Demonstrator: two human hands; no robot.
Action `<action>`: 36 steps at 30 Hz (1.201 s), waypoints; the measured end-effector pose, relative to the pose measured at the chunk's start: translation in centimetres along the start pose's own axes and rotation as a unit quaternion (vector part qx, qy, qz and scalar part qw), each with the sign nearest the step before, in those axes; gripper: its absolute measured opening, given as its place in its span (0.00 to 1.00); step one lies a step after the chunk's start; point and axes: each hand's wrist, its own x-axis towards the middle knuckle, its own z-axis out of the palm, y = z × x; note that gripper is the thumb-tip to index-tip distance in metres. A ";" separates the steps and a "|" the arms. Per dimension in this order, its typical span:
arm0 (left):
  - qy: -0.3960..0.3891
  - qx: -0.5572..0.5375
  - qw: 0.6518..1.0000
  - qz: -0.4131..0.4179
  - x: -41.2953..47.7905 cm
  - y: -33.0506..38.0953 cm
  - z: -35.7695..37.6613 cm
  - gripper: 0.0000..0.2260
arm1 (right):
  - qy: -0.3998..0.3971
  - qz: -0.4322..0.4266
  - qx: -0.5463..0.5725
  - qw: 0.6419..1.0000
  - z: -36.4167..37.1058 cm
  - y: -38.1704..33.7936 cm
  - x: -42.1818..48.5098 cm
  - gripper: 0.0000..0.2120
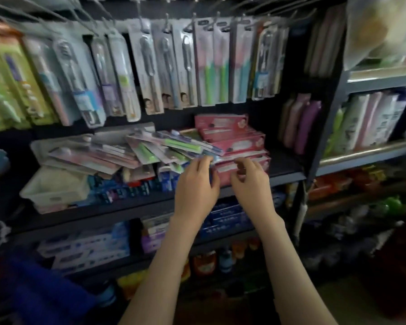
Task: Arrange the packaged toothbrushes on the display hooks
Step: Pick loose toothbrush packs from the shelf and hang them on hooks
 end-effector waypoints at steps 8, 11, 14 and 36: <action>-0.027 -0.037 0.997 -0.067 -0.6 14.0 11.1 0.17 | -0.034 0.016 -0.057 0.998 -11.3 12.3 1.1 0.17; -0.033 -0.033 0.995 -0.083 0.3 16.6 12.9 0.16 | -0.043 0.011 -0.053 0.998 -13.5 14.4 2.1 0.17; -0.041 -0.015 0.997 -0.067 2.3 17.7 13.5 0.16 | -0.041 -0.012 -0.036 0.998 -14.2 15.7 3.7 0.18; 0.033 0.199 0.976 0.078 27.6 4.6 11.7 0.27 | 0.101 -0.024 -0.006 0.995 -6.8 11.0 33.9 0.29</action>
